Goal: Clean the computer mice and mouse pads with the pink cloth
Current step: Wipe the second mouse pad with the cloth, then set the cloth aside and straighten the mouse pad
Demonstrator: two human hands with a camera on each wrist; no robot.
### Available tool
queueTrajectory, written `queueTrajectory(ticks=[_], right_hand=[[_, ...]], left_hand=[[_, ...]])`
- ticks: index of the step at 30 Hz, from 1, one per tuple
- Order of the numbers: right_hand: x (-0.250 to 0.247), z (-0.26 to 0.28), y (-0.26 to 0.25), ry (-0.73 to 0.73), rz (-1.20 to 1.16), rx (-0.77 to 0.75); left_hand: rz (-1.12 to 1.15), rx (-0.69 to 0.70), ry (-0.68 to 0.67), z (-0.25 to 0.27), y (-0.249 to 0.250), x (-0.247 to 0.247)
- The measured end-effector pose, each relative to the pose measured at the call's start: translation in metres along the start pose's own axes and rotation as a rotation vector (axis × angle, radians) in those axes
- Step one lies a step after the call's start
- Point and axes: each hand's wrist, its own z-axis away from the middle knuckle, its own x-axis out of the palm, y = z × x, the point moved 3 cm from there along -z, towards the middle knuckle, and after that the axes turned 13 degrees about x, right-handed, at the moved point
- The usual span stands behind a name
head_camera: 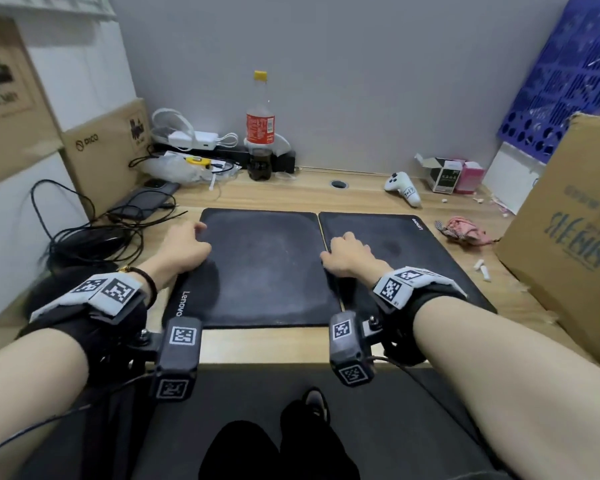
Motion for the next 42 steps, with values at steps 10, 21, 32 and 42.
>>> queueTrajectory(ticks=[10, 21, 32, 42], right_hand=[[0.006, 0.022, -0.021, -0.039, 0.031, 0.042], [0.023, 0.039, -0.061, 0.050, 0.070, -0.026], [0.019, 0.034, -0.083, -0.046, -0.506, -0.006], [-0.054, 0.000, 0.055, 0.333, -0.461, 0.212]], left_hand=[[0.669, -0.289, 0.170, 0.020, -0.011, 0.003], [0.571, -0.270, 0.264, 0.048, -0.040, -0.071], [0.489, -0.248, 0.375, 0.055, -0.039, -0.077], [0.632, -0.172, 0.093, 0.029, 0.063, 0.018]])
